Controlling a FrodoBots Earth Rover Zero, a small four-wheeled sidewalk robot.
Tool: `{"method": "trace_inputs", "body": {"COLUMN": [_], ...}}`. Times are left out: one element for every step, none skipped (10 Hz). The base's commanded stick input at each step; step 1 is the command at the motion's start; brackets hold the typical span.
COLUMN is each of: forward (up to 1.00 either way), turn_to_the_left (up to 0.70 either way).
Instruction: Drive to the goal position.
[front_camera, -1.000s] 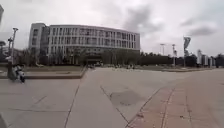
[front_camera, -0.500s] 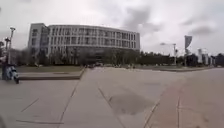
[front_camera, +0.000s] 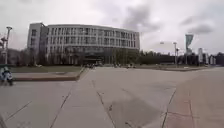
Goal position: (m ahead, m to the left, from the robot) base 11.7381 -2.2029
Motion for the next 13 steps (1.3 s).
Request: {"method": "trace_inputs", "body": {"forward": [0.6,0.6,0.6,0.6,0.6,0.6,0.6,0.6,0.6,0.6,0.6,0.6,0.6], "turn_to_the_left": [0.0,0.0,0.0,0.0,-0.01,-0.04,-0.15,-0.15,-0.15,-0.11,-0.01,0.0,0.0]}}
